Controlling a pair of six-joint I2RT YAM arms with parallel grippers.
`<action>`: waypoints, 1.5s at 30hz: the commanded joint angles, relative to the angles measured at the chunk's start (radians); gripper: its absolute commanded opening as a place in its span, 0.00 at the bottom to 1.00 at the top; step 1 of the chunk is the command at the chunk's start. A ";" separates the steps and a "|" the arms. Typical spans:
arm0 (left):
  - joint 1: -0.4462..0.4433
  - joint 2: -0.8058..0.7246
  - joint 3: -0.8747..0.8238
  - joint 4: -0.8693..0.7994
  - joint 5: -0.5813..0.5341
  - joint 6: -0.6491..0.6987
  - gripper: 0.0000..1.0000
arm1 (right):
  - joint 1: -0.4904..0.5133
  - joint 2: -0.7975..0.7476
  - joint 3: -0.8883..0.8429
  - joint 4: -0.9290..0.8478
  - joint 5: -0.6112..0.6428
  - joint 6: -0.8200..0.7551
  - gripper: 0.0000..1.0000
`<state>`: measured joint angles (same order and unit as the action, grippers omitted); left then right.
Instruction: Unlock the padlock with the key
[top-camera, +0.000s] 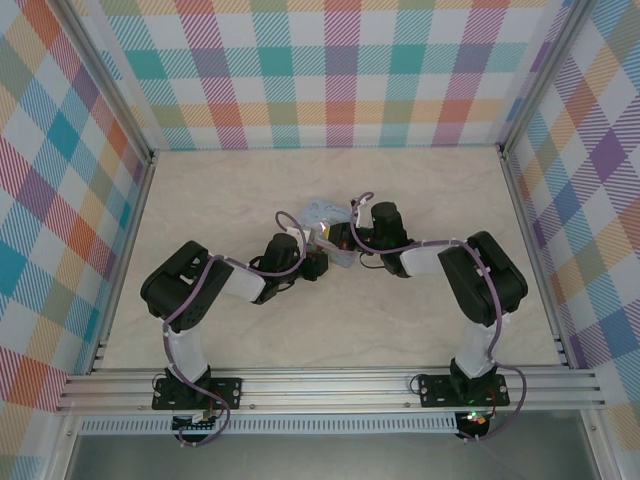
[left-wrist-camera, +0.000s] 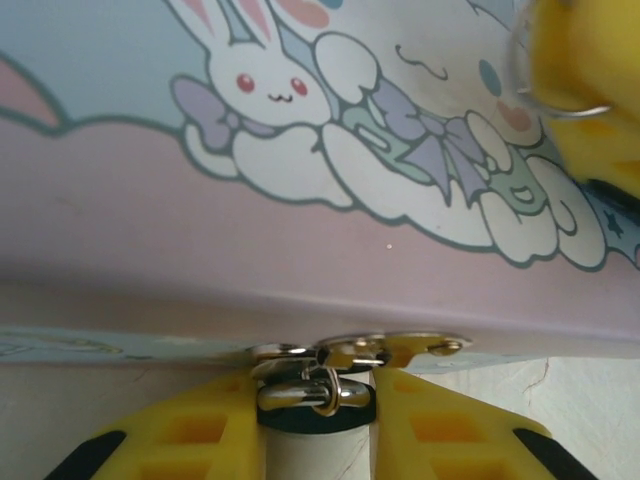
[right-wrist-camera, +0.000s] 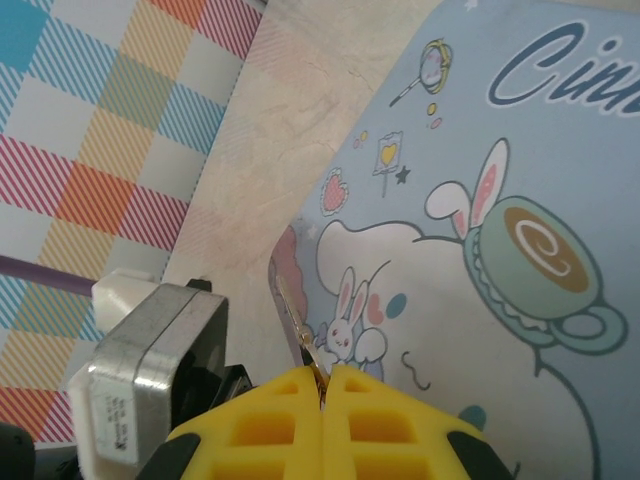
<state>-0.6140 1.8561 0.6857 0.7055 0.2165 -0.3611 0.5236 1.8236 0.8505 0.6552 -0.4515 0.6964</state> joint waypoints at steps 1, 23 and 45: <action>-0.021 -0.048 0.027 -0.039 0.005 -0.037 0.26 | 0.009 -0.115 -0.007 -0.067 0.010 -0.072 0.05; -0.055 -0.213 0.108 -0.319 0.050 -0.456 0.24 | 0.246 -0.558 -0.362 -0.500 0.469 -0.440 0.05; -0.084 -0.275 0.121 -0.387 0.055 -0.652 0.23 | 0.274 -0.429 -0.352 -0.320 0.528 -0.520 0.05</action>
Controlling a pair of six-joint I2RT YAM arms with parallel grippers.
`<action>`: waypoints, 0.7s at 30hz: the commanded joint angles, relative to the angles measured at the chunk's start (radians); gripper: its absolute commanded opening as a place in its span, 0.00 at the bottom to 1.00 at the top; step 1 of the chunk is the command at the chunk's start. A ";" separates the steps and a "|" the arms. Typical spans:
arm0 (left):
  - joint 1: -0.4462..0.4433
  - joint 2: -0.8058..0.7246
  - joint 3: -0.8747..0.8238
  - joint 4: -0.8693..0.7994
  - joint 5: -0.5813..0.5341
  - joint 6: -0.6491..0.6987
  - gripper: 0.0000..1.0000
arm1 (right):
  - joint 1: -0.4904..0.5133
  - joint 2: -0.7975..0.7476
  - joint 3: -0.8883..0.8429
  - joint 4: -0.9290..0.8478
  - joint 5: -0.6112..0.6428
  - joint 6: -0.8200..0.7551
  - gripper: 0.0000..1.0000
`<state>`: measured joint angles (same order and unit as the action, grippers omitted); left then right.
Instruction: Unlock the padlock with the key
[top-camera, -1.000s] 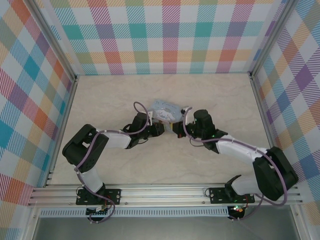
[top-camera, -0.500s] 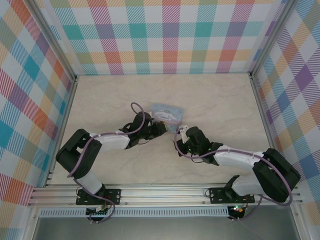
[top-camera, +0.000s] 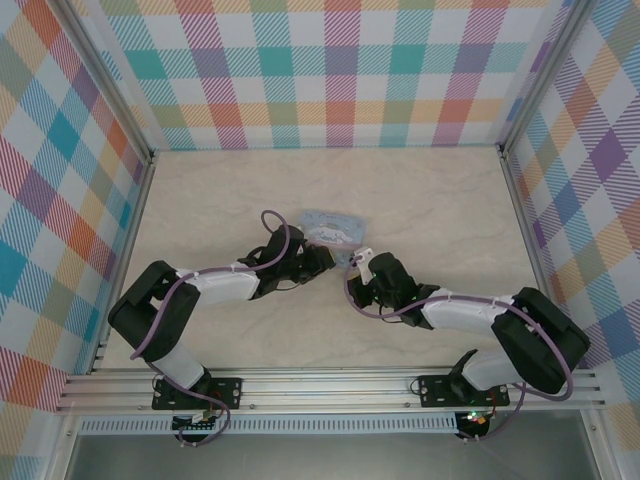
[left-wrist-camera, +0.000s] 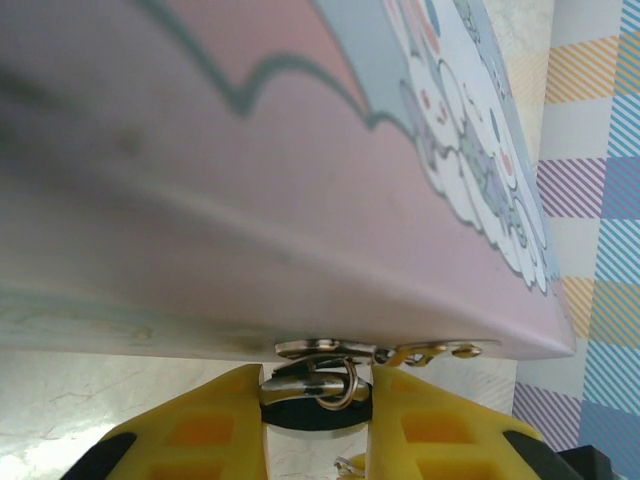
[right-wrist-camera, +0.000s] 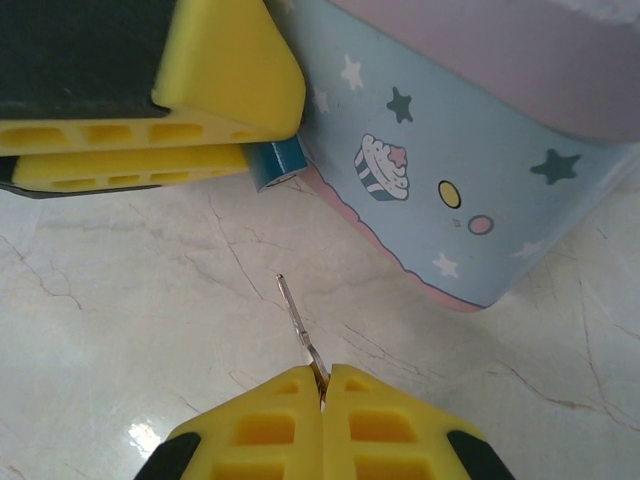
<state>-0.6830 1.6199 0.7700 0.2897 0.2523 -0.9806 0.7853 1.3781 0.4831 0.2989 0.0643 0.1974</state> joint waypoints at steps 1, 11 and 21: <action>-0.014 -0.040 0.036 0.031 0.019 -0.036 0.23 | 0.014 0.021 0.020 0.039 0.016 -0.021 0.05; -0.022 -0.035 0.038 0.031 0.015 -0.046 0.22 | 0.023 0.038 0.023 0.083 0.042 -0.005 0.05; -0.024 -0.035 0.036 0.035 0.015 -0.046 0.22 | 0.023 0.050 0.019 0.140 0.058 0.022 0.05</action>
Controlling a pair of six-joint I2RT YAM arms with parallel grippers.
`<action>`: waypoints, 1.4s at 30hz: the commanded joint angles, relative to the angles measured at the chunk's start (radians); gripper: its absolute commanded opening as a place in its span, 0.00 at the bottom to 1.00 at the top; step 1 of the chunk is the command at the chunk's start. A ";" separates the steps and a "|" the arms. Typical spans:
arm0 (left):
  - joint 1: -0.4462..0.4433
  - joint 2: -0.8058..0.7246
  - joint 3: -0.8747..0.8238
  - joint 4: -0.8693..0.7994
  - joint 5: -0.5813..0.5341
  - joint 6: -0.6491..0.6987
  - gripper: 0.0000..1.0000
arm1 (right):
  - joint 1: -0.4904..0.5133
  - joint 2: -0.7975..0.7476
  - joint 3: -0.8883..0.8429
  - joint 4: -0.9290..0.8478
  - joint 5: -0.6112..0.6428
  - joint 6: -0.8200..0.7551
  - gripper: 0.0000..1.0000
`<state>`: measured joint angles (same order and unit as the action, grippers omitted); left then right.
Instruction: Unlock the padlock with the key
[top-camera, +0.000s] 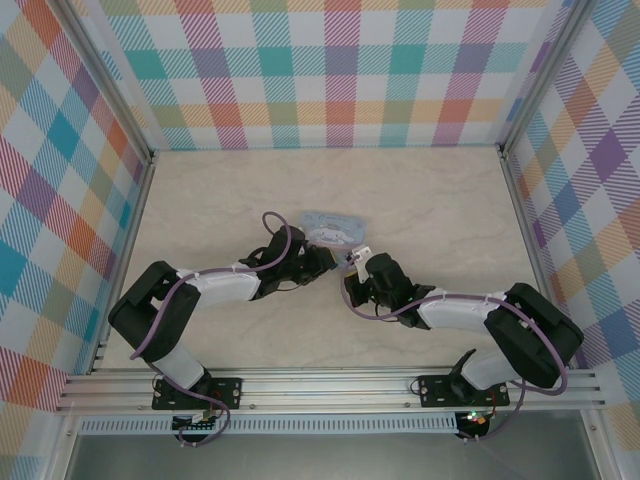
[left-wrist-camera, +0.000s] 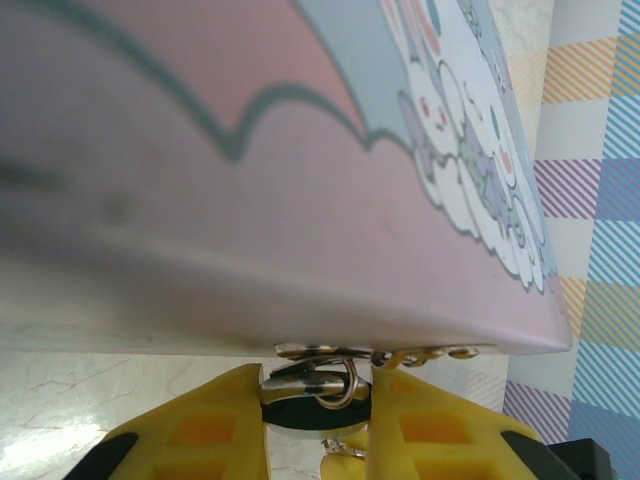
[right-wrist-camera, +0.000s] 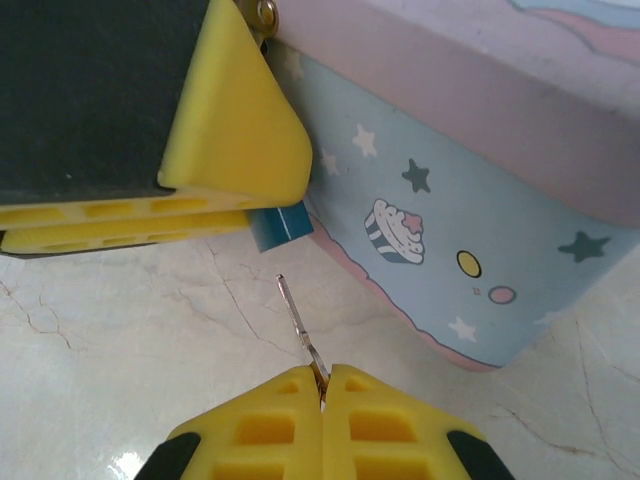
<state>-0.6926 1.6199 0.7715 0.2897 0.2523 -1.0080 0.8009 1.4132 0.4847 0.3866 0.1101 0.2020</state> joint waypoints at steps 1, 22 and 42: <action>-0.015 -0.036 0.035 0.035 0.015 -0.019 0.22 | 0.007 0.016 0.018 0.059 0.013 0.019 0.05; -0.018 -0.036 0.031 0.040 0.018 -0.021 0.22 | 0.008 0.063 0.039 0.110 -0.019 0.029 0.05; -0.025 -0.070 0.029 0.022 0.018 -0.024 0.22 | -0.028 0.077 0.044 0.236 -0.067 0.023 0.05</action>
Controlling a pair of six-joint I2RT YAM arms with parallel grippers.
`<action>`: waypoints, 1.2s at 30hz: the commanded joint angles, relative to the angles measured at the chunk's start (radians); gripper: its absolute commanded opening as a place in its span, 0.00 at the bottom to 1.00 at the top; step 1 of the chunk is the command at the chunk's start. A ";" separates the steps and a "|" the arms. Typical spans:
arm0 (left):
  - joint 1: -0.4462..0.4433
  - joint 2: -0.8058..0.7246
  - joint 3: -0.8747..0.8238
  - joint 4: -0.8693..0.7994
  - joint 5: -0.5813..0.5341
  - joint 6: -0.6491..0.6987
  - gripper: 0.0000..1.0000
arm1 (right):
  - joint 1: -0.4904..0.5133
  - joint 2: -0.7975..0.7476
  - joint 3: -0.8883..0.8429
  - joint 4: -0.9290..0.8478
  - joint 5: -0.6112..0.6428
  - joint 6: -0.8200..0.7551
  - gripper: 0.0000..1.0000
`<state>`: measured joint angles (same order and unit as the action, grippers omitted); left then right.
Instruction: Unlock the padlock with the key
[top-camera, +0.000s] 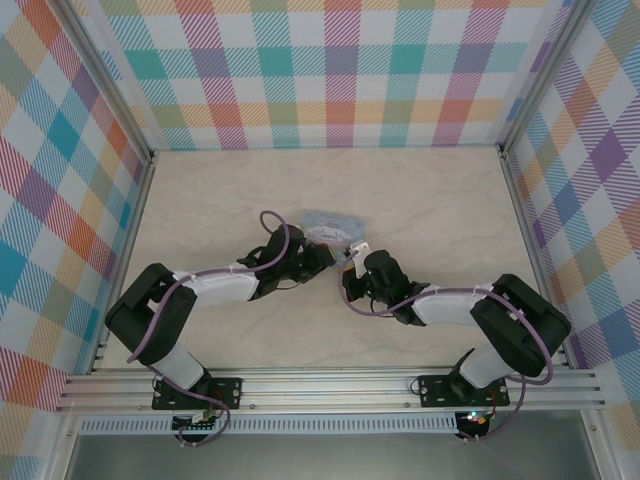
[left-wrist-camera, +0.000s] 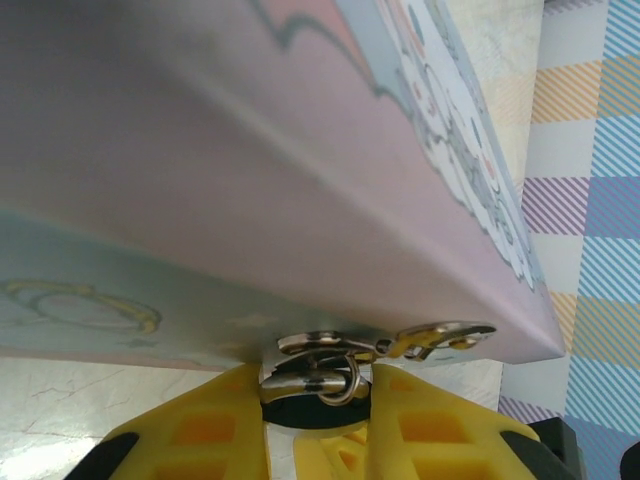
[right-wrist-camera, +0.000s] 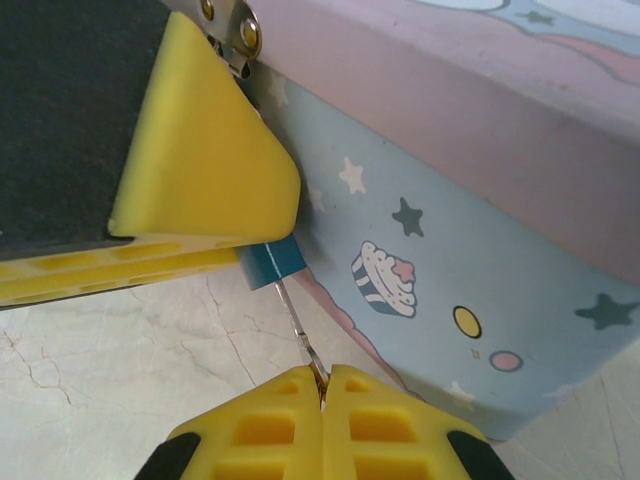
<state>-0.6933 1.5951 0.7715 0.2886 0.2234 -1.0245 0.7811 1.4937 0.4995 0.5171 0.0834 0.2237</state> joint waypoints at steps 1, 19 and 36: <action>-0.025 -0.045 0.029 0.018 0.049 -0.006 0.22 | -0.012 -0.006 0.025 0.106 -0.048 0.002 0.05; -0.024 -0.043 0.040 0.004 0.077 0.002 0.22 | -0.054 -0.001 0.064 0.174 -0.182 0.001 0.05; -0.025 -0.019 0.049 -0.009 0.096 0.019 0.22 | -0.117 0.054 0.122 0.222 -0.314 0.025 0.05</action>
<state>-0.6907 1.5818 0.7856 0.2676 0.1959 -1.0283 0.6674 1.5505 0.5430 0.5522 -0.1703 0.2321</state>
